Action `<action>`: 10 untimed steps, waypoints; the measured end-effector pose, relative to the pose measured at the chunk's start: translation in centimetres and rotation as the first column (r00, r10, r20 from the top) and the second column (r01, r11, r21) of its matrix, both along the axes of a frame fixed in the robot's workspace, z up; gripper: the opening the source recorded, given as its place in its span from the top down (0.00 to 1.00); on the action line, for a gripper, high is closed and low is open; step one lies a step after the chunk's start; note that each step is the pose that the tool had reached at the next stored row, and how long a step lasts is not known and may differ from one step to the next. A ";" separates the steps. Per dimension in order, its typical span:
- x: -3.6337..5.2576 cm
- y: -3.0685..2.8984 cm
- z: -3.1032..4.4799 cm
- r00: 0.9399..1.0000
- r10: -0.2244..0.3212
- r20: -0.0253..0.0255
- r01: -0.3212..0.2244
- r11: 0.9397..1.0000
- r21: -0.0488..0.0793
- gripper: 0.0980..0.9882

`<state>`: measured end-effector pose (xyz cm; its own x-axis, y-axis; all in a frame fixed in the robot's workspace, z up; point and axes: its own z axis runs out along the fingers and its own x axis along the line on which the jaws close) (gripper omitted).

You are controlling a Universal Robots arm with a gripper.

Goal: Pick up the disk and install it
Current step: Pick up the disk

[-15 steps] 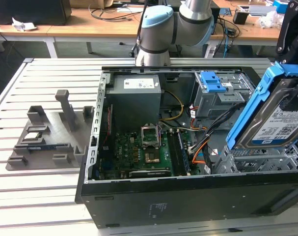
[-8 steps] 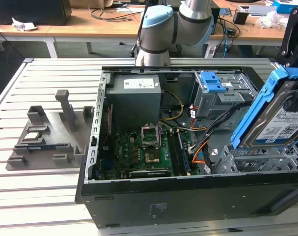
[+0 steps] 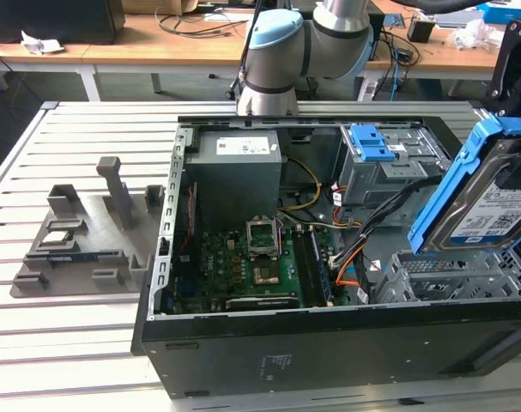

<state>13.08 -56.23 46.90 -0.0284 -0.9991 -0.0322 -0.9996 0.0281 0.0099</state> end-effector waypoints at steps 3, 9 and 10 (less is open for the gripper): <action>0.11 0.01 0.00 1.000 0.000 0.000 0.000 1.000 0.000 0.70; 0.14 0.00 0.00 1.000 0.000 0.000 0.000 1.000 0.000 0.70; 0.14 0.00 0.00 1.000 0.000 0.000 0.000 1.000 0.000 0.70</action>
